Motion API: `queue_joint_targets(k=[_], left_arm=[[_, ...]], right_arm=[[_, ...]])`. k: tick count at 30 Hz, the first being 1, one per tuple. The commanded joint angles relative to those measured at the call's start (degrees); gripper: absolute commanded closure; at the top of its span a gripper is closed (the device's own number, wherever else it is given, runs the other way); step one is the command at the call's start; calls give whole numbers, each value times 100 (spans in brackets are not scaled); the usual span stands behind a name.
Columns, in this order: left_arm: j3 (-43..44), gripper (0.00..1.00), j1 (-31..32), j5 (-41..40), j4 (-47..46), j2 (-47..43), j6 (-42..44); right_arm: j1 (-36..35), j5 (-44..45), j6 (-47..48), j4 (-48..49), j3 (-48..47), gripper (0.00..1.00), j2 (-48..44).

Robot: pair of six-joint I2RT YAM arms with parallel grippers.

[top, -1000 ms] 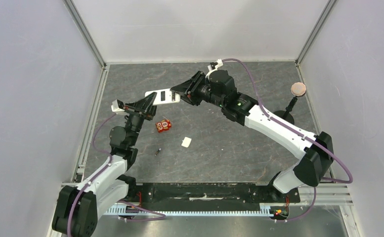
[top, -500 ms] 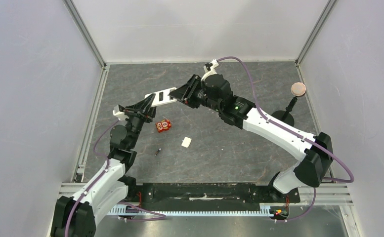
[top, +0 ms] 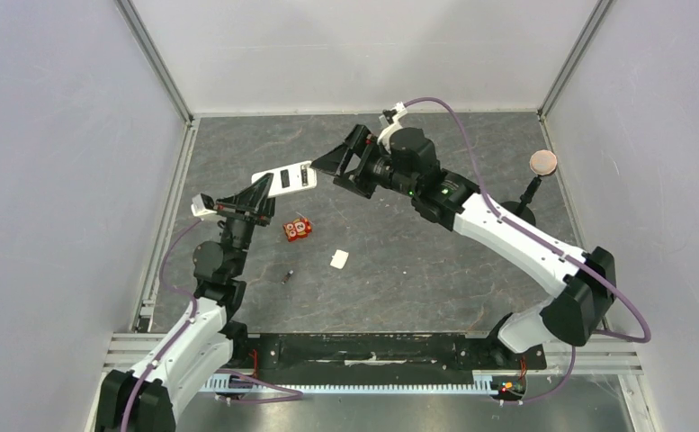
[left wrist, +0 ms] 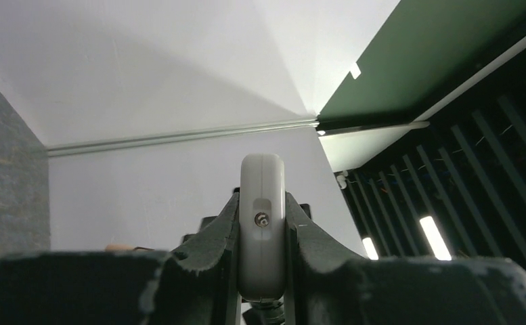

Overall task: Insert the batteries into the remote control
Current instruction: Load the battery into the remote control.

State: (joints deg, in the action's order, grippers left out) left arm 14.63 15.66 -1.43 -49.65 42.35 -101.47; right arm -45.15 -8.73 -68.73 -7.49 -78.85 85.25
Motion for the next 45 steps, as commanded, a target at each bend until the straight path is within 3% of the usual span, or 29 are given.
queue_joint_targets(k=[1, 9, 17, 30, 45], left_arm=[[-250, 98, -76, 44, -1045, 117, 861], [50, 98, -107, 446, -412, -44, 1651], [391, 98, -116, 716, 358, -385, 2171], [706, 98, -116, 1196, 711, -319, 2958], [1020, 98, -111, 1496, 988, -250, 3507]], right_arm=[[170, -152, 336, 268, 78, 12, -543], [215, 220, 919, 201, 393, 13, -876], [119, -56, 1817, -398, 127, 32, -524], [-281, 573, 2172, -616, -161, 49, -436], [-512, 838, 2452, -729, -512, 49, -225]])
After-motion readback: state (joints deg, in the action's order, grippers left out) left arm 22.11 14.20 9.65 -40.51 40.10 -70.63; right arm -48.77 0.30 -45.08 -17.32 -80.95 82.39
